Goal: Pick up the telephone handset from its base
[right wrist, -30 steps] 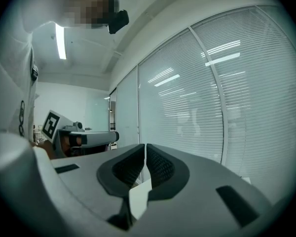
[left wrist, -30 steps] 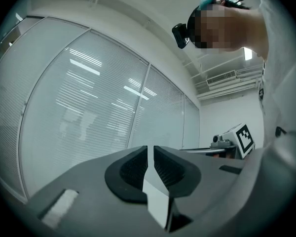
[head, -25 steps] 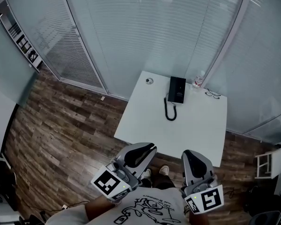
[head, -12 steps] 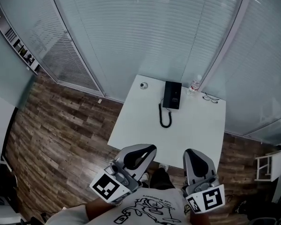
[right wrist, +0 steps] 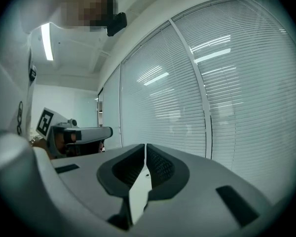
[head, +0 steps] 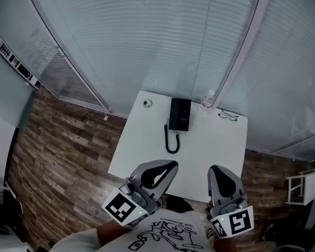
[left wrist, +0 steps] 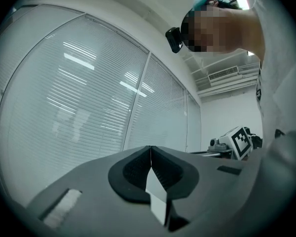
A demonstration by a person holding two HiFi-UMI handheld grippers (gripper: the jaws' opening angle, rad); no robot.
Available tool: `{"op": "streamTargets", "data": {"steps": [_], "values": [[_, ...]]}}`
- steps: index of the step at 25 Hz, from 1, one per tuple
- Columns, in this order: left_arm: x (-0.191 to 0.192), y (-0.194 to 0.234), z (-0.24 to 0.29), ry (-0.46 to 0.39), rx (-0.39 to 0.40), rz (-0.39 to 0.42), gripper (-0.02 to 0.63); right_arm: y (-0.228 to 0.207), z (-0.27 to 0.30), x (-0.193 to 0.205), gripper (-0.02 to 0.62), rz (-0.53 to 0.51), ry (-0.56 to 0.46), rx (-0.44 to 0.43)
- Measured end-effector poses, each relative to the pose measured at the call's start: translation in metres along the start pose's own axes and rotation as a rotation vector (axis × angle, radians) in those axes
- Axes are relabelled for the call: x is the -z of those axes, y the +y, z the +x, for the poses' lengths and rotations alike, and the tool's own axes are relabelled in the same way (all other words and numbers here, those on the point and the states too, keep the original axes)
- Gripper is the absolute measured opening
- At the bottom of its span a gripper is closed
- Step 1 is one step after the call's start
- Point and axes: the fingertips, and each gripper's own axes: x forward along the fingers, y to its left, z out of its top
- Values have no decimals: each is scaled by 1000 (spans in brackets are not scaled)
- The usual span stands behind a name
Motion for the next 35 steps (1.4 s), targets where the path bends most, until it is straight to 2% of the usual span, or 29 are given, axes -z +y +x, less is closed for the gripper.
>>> {"op": "streamTargets", "data": {"steps": [5,14,22,35], "values": [[9,7,45,16,-2,-6,6,-43,11,0,11,12,-3,2],[13,6,85,13,-10,-33,6,-80,17,0,11,31,0,-16],[10,25,85,19,-32,-29,6,-75,42,-2,11,30,8,-54],[-3,83,75,22,-33,5,8,-52,90,-10,11,-6,7,-50]]}}
